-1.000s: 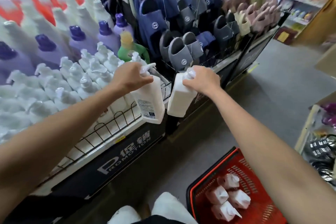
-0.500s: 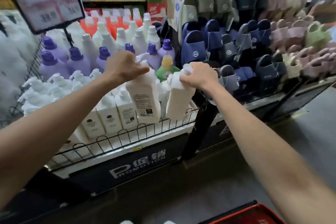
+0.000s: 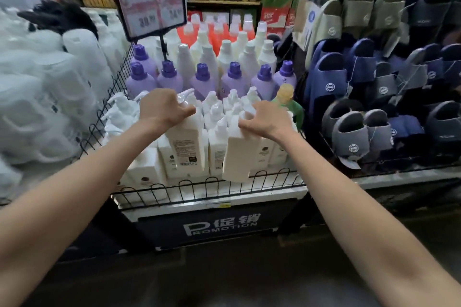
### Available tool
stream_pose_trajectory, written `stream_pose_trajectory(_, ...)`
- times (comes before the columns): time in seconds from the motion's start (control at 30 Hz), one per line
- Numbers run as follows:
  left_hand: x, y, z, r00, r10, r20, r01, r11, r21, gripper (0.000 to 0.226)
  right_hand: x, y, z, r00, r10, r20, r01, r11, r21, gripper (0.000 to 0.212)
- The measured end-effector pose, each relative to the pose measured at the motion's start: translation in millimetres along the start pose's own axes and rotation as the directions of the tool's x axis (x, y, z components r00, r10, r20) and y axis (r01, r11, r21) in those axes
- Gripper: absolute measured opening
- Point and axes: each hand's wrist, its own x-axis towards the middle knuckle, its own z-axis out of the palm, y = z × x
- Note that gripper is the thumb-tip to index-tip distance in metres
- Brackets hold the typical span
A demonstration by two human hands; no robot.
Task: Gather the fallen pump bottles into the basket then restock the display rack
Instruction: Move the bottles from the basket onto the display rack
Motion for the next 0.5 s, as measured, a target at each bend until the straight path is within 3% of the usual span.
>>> stream_pose_trajectory(0.17, -3.9, -39.3, 17.9, 0.999, -0.033, -0.003, 0.033, 0.999, -0.010, 0.037, 15.8, -32.0, 15.9, 0.999, -0.036, 0.021, 0.036, 0.999, 0.022, 0.034)
stream_pose_trajectory(0.5, -5.0, -83.9, 57.9, 0.977, -0.143, 0.158, 0.149, 0.988, -0.027, 0.041, 30.0, -81.0, 33.8, 0.999, -0.036, 0.020, 0.035, 0.998, 0.057, 0.038)
